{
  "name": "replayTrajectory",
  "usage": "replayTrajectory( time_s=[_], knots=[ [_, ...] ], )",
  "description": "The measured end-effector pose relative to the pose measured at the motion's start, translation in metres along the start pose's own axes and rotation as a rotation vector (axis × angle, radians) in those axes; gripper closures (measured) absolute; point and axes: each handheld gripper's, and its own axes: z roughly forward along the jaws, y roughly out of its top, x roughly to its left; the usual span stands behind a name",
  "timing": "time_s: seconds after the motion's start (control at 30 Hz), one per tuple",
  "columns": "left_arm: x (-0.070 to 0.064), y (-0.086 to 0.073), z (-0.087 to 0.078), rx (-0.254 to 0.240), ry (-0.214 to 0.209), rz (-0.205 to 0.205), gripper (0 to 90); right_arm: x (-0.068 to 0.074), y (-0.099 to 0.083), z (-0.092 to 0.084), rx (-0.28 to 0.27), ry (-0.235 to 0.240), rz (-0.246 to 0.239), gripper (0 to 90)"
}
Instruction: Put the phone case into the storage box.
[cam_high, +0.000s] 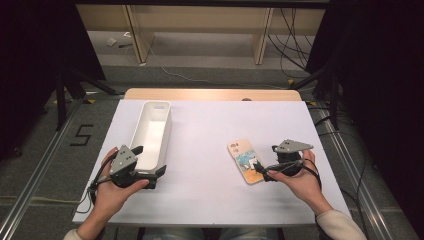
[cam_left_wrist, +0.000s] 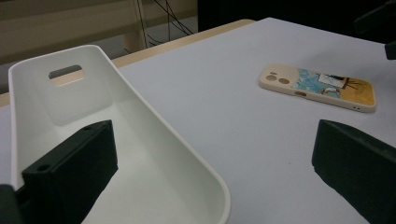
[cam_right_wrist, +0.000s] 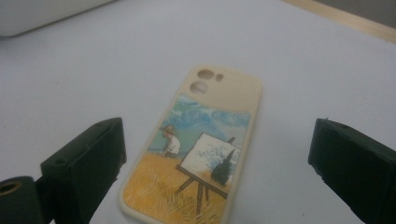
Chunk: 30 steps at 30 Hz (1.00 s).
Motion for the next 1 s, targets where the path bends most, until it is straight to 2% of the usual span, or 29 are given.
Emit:
replayTrajectory(
  time_s=[0.2,0.43,0.7,0.83,0.97,1.0],
  knots=[
    [0.0,0.0,0.0,-0.002,0.002,0.001,0.0,-0.001,0.004,0.015,0.053,-0.008,0.032,4.0],
    [0.001,0.0,0.0,-0.005,0.0,-0.001,0.0,0.002,0.008,0.031,0.101,-0.016,0.048,4.0],
    [0.001,0.0,0.0,-0.006,-0.001,-0.002,0.0,0.005,0.01,0.04,0.134,-0.021,0.055,3.6],
    [0.001,0.001,0.0,-0.01,-0.001,-0.003,0.0,0.009,0.01,0.046,0.17,-0.035,0.064,3.8],
    [0.001,0.001,-0.001,-0.01,-0.002,-0.006,0.0,0.013,0.011,0.05,0.188,-0.03,0.064,6.2],
    [0.001,0.001,-0.001,-0.011,0.0,-0.003,0.0,0.015,0.011,0.049,0.182,-0.024,0.059,10.4]
  ],
)
